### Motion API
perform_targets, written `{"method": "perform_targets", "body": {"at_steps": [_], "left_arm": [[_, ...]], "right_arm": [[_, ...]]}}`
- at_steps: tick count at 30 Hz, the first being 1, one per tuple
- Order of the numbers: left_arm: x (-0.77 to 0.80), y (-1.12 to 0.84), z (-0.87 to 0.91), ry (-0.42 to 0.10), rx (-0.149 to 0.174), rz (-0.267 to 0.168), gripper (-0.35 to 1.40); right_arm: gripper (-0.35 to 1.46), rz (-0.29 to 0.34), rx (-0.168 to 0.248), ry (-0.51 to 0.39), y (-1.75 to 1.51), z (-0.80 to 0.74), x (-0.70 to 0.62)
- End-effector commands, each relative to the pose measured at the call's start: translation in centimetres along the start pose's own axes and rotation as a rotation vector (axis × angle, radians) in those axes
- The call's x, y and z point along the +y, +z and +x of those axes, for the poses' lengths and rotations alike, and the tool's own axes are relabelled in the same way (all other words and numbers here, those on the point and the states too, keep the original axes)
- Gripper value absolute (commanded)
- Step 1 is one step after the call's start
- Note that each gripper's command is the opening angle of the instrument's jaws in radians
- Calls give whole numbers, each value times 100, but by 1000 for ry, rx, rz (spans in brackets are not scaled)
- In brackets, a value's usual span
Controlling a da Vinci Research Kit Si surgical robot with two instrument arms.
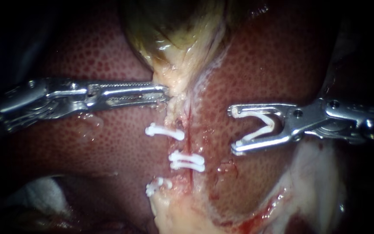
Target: Clipping third clip right tube
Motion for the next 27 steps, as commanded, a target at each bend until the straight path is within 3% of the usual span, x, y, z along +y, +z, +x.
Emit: {"method": "perform_targets", "body": {"at_steps": [1,5,9,18,22,27], "left_arm": [[-1,0,0,0,0,0,-35],[-4,-12,6,-2,-4,-12,-35],[-12,-40,26,-13,-6,9,-35],[-16,-104,60,-26,43,39,-35],[-15,-118,66,-26,51,43,-35],[-15,-122,67,-27,54,46,-35]], "right_arm": [[50,0,0,0,0,0,0],[50,0,0,0,0,0,0],[50,0,0,0,0,0,0],[50,0,0,0,1,0,0],[50,-1,0,0,1,0,0],[50,-2,0,0,3,1,0]]}}
